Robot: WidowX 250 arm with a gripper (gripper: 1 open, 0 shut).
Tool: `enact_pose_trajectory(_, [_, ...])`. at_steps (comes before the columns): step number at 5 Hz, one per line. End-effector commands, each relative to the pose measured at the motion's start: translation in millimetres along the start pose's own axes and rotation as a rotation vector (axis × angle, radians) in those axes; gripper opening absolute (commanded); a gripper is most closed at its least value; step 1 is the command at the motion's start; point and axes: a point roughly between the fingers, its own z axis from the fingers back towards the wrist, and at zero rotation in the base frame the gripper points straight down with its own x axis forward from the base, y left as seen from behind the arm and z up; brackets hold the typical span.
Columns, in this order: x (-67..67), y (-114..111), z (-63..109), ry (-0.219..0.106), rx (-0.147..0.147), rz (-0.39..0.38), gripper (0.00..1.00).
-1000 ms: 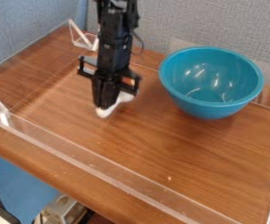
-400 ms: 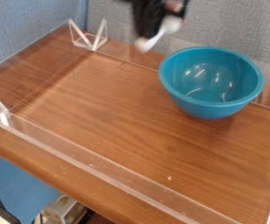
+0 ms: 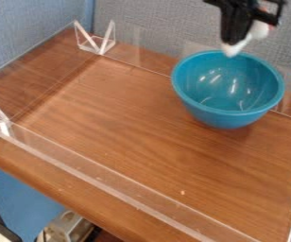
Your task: Put the mushroom in the blue bowl
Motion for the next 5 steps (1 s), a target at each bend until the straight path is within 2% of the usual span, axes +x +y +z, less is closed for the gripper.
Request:
enact_pose_trajectory(1, [13.8, -0.6, 12.8, -0.062, -0.008, -0.004, 0.00])
enact_pose_trajectory(2, [18.8, 0.0, 0.1, -0.047, -0.012, -0.005, 0.00])
enact_pose_trajectory(5, [21.5, 5.8, -8.5, -0.039, -0.017, 0.005, 0.00])
